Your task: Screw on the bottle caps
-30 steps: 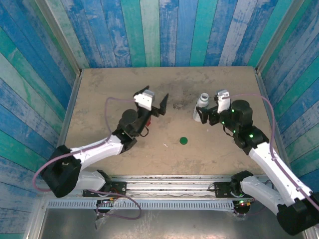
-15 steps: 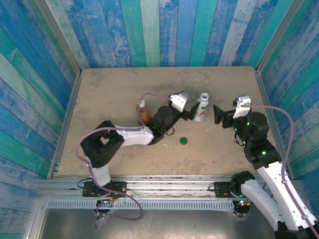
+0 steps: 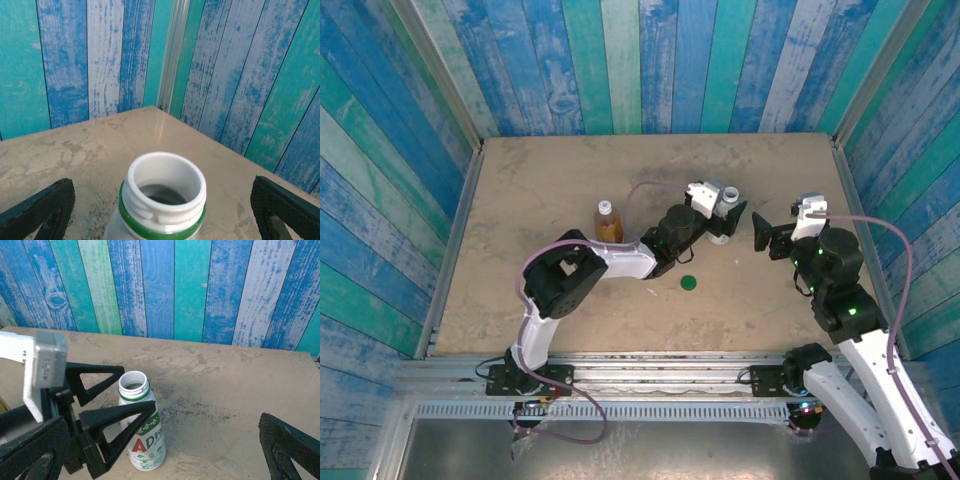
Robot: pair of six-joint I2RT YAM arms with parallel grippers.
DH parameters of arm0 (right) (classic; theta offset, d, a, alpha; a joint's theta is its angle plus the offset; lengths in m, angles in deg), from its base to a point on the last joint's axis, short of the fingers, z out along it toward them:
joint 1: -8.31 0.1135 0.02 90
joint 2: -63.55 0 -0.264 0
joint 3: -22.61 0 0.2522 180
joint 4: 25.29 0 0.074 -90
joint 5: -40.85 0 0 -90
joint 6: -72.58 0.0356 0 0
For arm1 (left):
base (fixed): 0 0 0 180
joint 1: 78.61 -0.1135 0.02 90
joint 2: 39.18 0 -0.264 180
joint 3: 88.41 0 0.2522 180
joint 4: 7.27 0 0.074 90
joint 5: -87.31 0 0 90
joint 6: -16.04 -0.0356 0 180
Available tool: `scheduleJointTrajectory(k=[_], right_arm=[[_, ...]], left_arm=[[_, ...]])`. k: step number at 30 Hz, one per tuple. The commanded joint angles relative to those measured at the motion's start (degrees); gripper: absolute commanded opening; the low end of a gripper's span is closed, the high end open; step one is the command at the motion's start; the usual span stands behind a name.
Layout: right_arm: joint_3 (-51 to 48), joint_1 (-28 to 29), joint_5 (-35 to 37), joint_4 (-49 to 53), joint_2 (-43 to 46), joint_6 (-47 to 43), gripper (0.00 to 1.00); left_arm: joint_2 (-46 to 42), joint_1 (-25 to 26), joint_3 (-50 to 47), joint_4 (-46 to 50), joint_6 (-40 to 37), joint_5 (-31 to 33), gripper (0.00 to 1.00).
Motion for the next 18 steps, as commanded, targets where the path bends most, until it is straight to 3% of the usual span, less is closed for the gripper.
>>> scheduleJointTrajectory(k=[1, 18], right_arm=[[-0.14, -0.43, -0.88, 0.78, 0.23, -0.59, 1.00], [-0.15, -0.42, -2.30, 0.34, -1.20, -0.53, 1.00]], left_arm=[[5.01, 0.29, 2.22, 1.83, 1.98, -0.68, 0.94], [11.04, 0.38, 2.95, -1.49, 1.06, 0.59, 1.00]])
